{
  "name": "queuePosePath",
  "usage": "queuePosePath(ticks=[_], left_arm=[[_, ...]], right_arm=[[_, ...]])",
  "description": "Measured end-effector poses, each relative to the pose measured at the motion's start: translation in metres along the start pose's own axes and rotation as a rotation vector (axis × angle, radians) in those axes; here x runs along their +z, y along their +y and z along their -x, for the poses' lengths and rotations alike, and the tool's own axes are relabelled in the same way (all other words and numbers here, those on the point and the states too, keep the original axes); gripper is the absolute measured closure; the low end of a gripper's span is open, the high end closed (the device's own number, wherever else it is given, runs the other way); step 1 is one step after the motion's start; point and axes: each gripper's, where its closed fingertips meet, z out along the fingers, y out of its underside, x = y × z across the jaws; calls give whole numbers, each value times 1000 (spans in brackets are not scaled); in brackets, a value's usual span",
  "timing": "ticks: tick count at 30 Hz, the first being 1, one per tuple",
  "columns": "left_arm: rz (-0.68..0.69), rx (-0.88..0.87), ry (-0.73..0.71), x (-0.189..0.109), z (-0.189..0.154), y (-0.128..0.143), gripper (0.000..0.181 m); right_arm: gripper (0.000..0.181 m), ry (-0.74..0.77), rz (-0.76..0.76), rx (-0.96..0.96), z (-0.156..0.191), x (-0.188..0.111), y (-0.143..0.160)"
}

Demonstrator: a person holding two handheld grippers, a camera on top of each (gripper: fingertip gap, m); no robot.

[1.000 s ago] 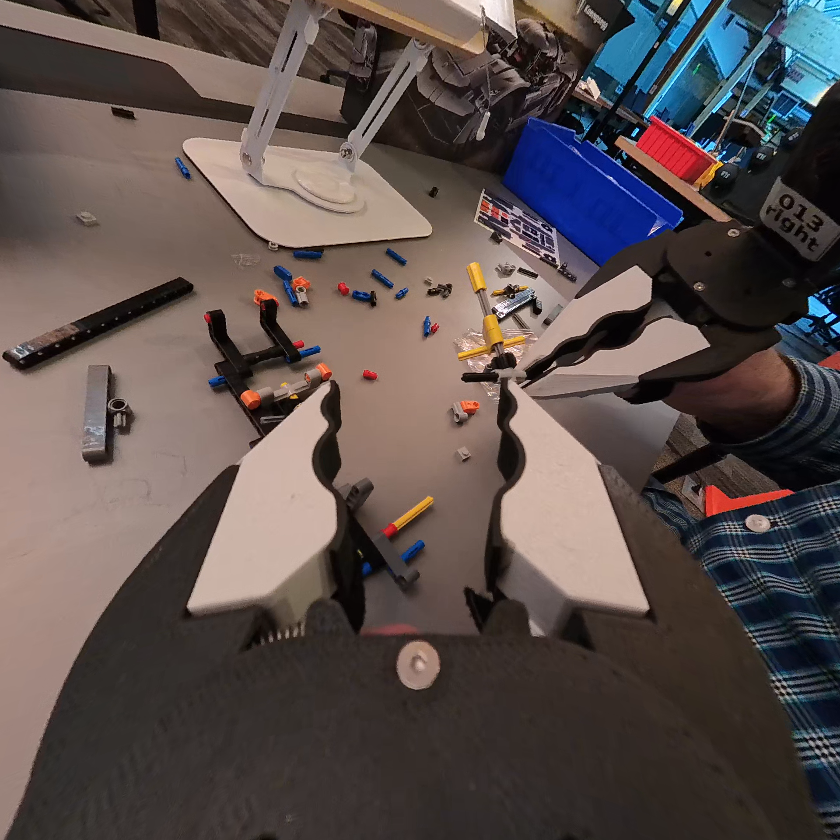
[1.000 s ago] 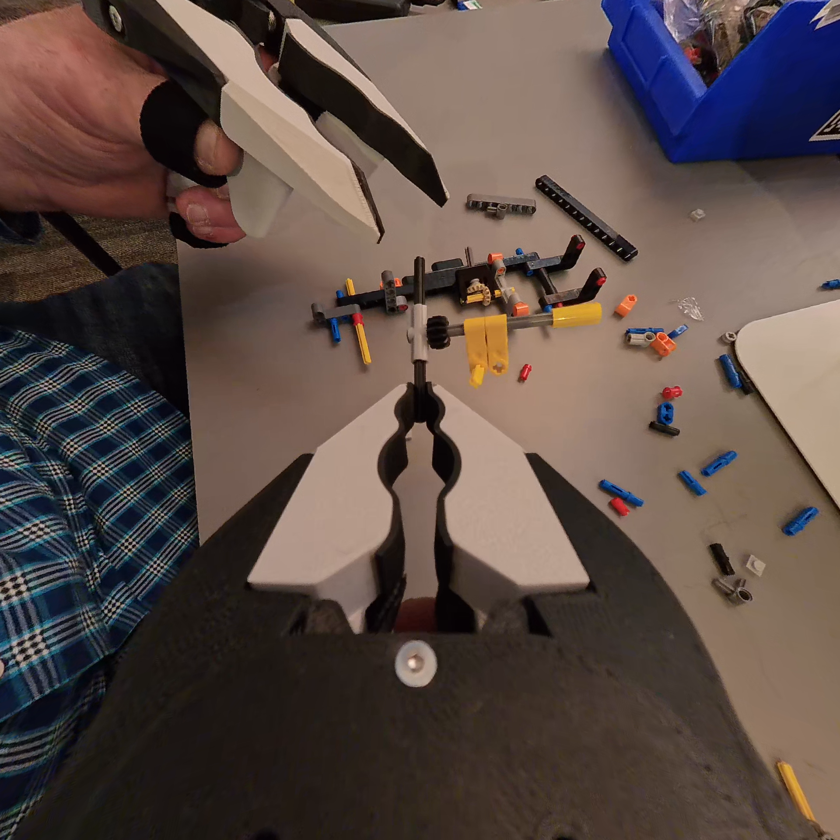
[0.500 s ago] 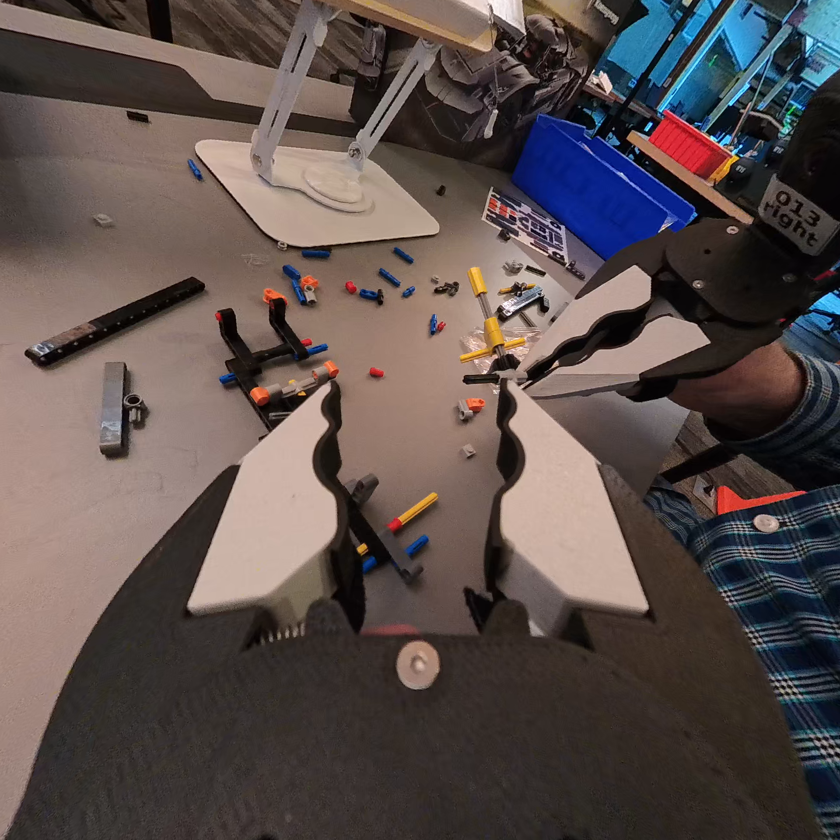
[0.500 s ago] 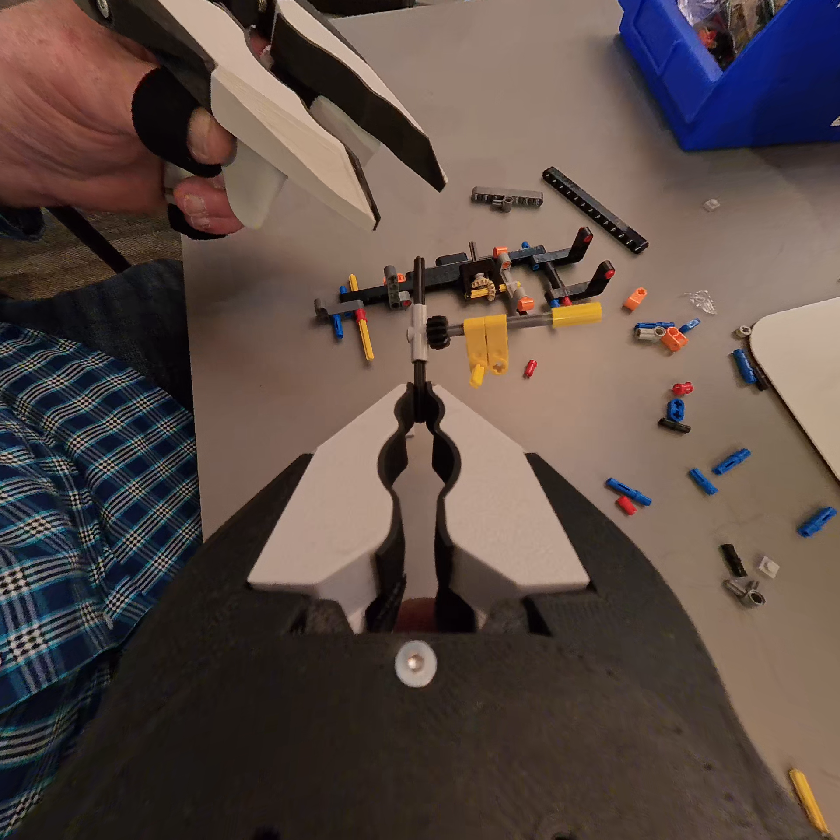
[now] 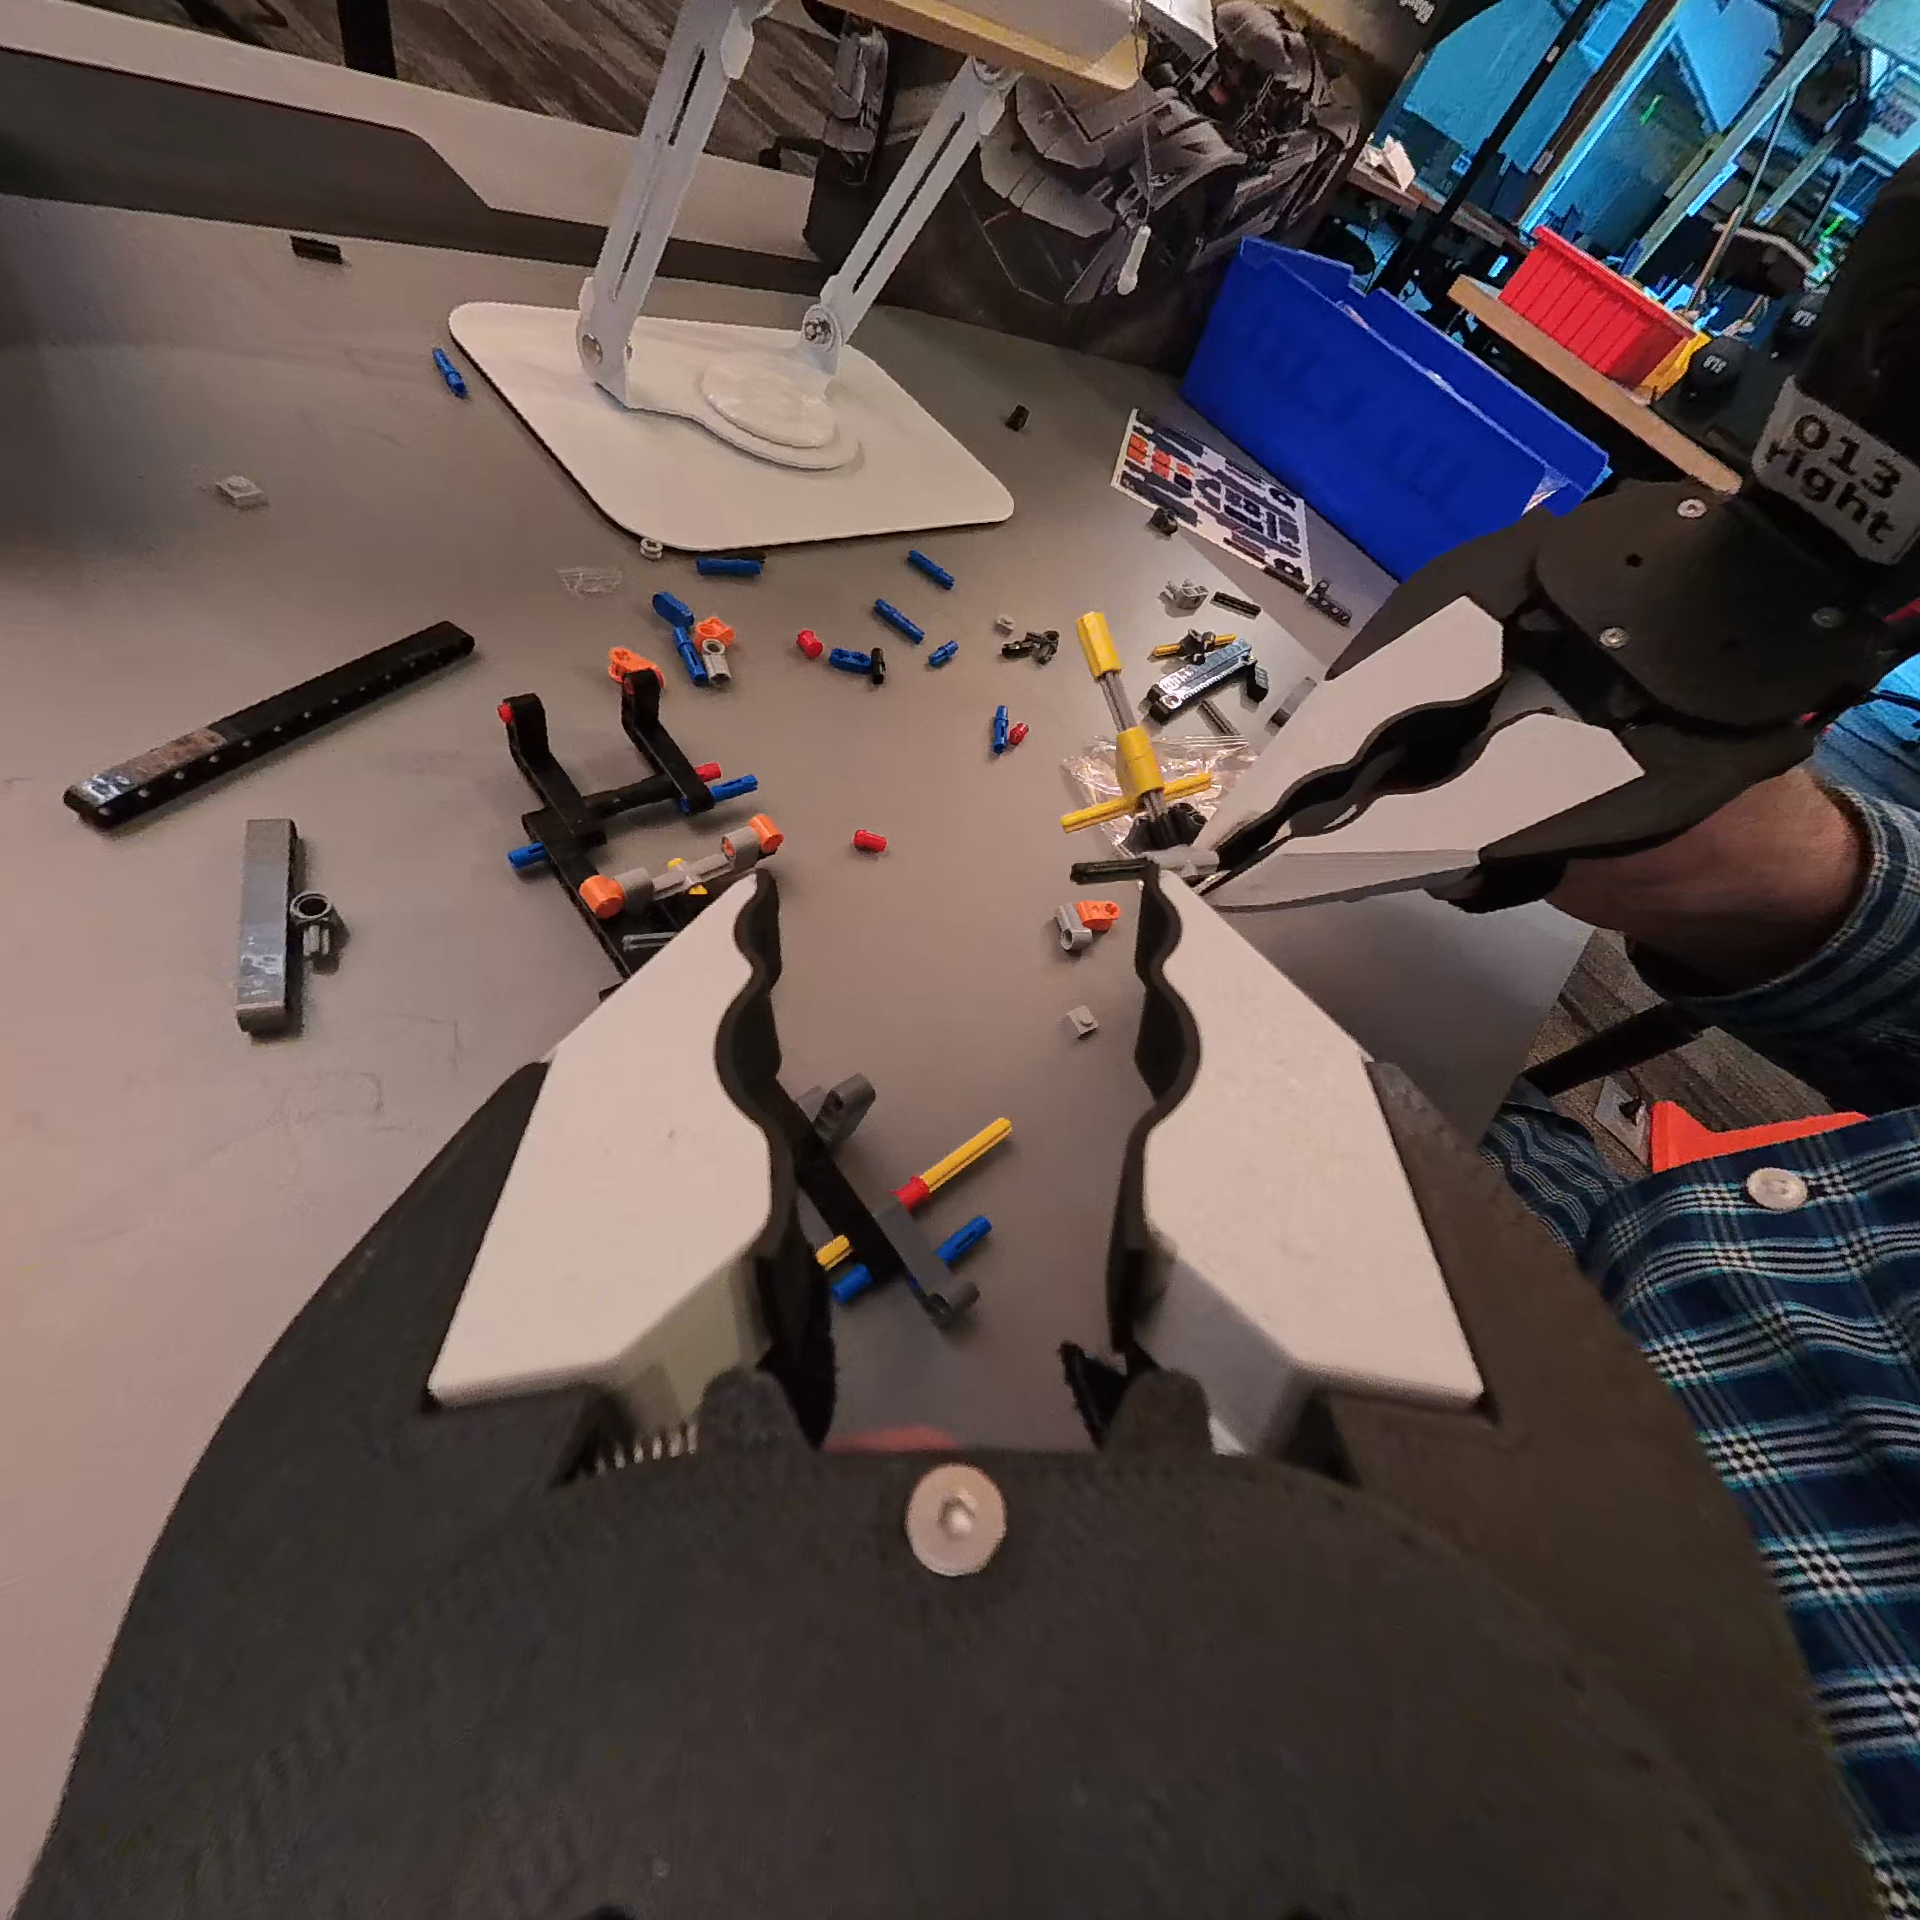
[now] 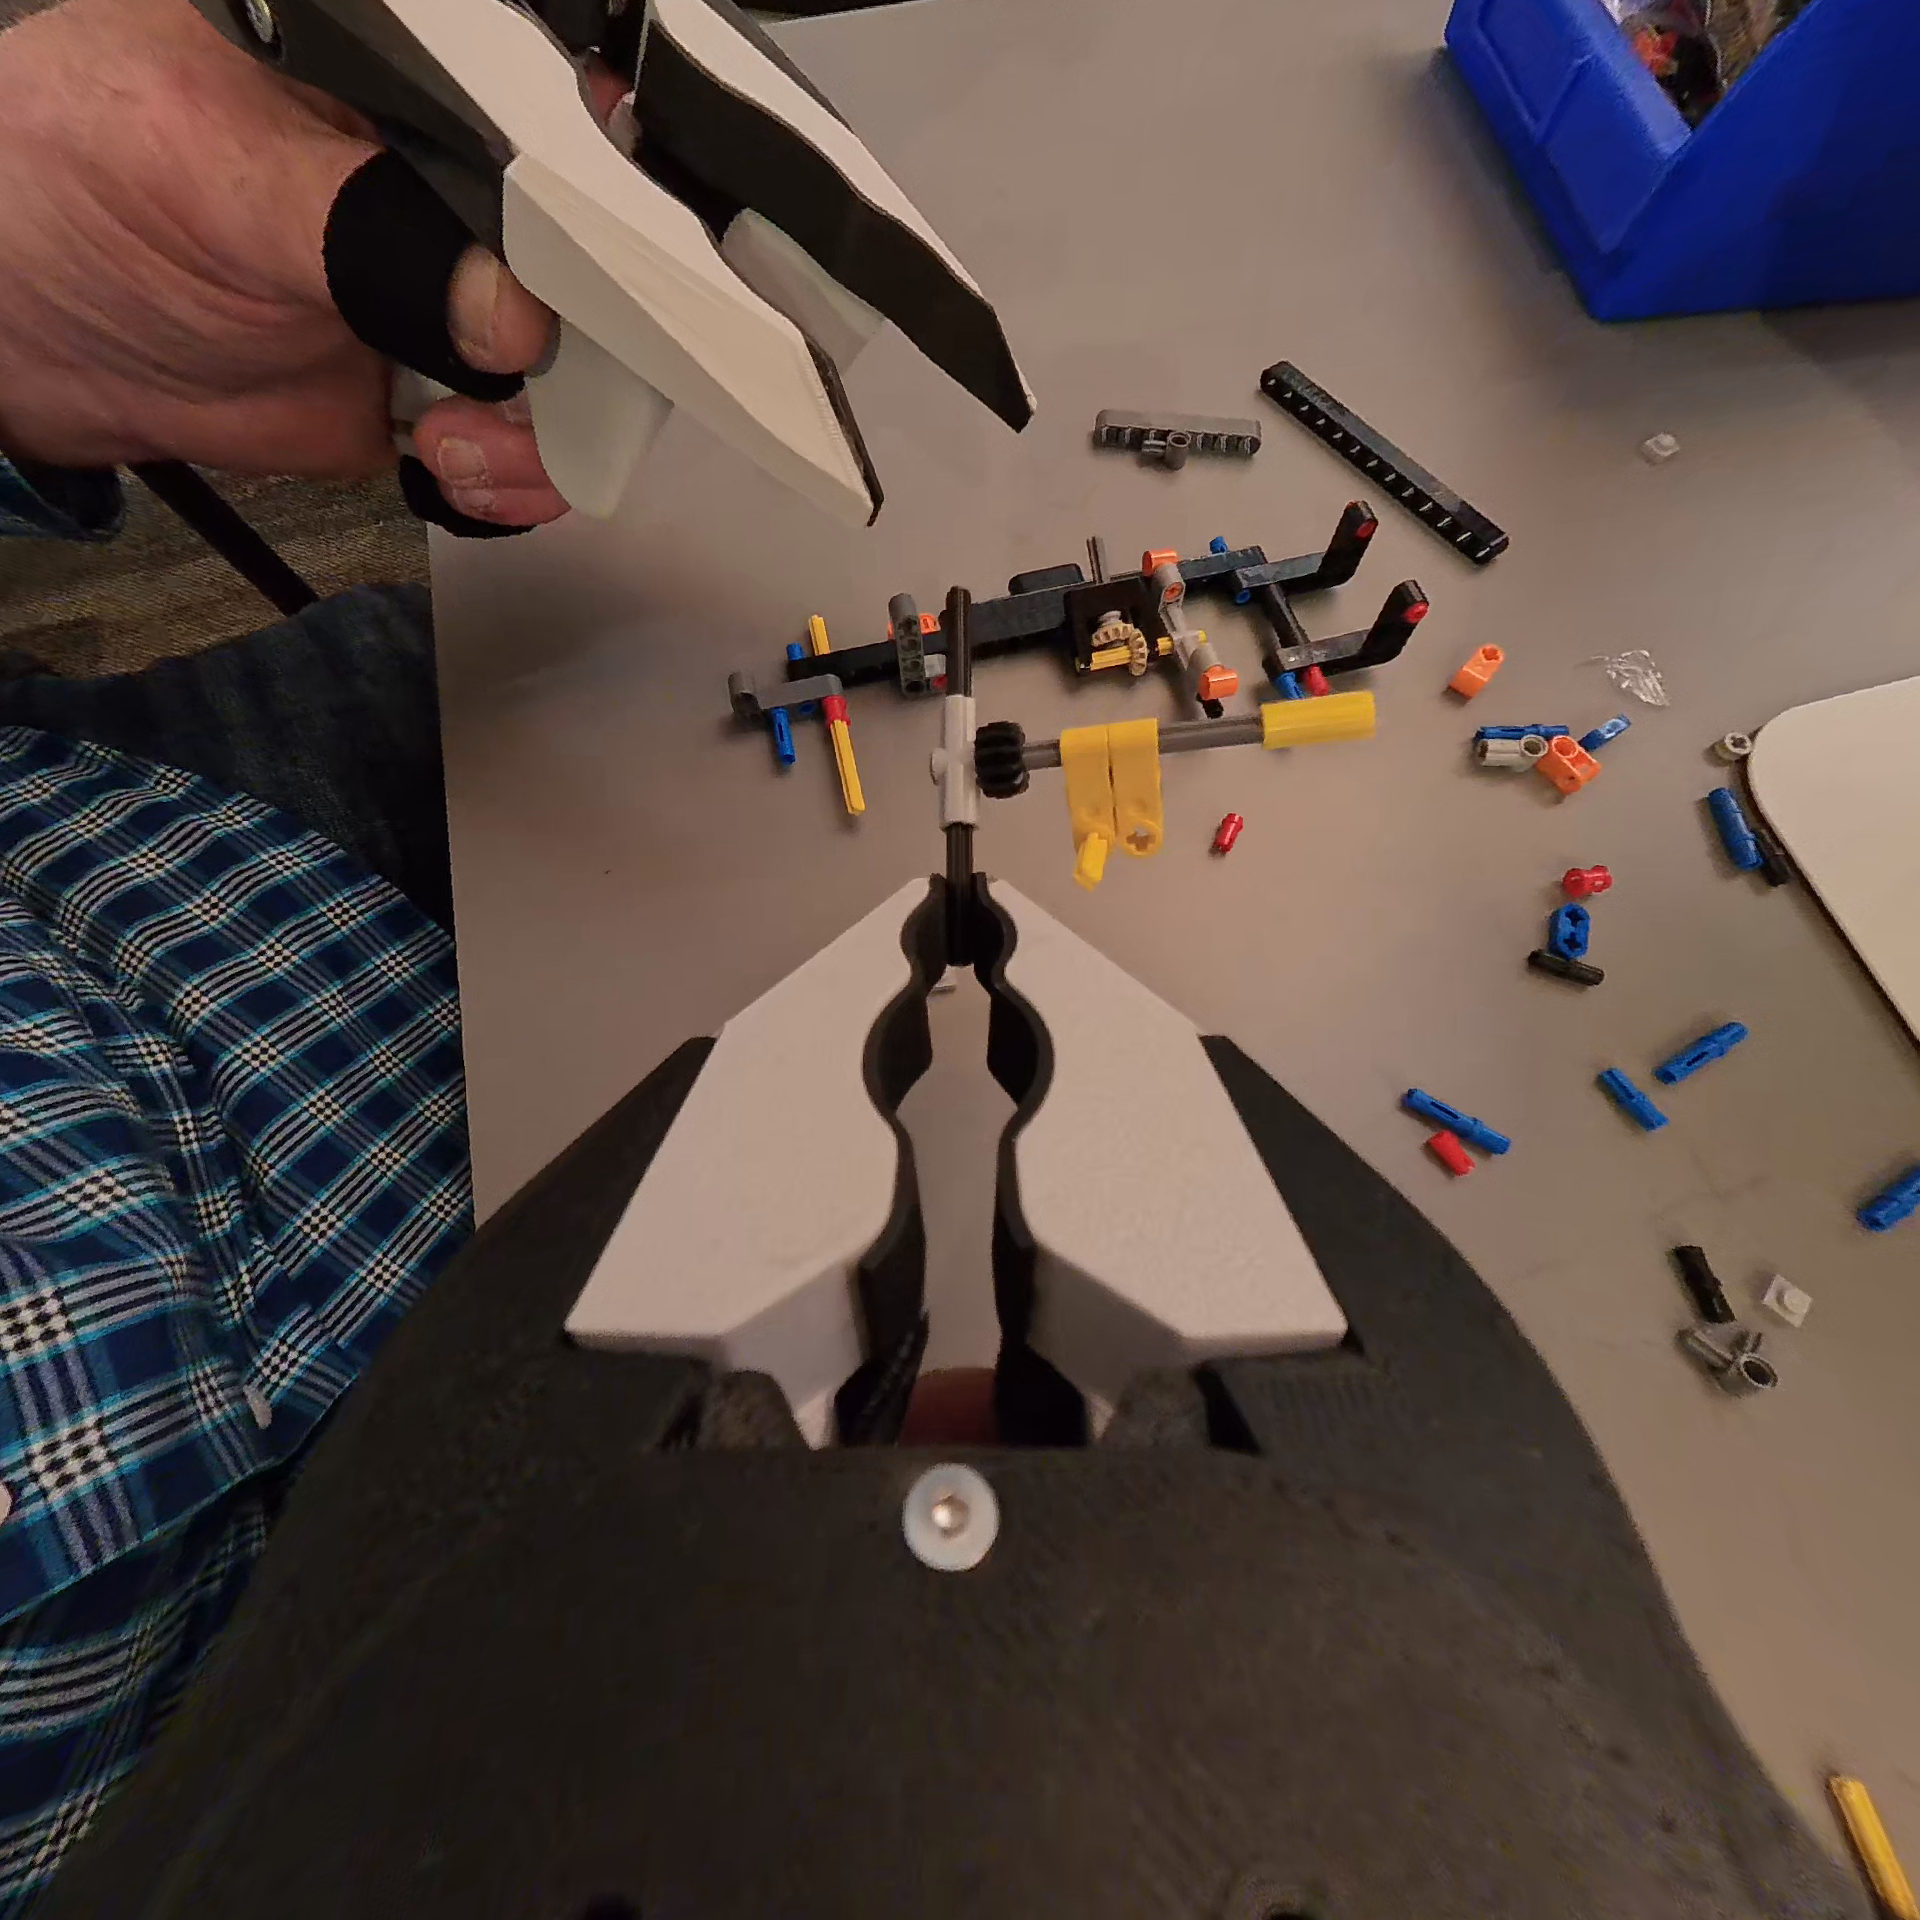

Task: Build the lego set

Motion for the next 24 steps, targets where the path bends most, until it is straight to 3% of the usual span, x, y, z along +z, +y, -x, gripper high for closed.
queuePosePath(ticks=[15,24], left_arm=[[18,18,-50,-4,1,3,114],[60,-25,-135,-9,2,20,113]], right_arm=[[181,-42,14,32,-1,1,2],[181,-173,102,50,4,4,16]])
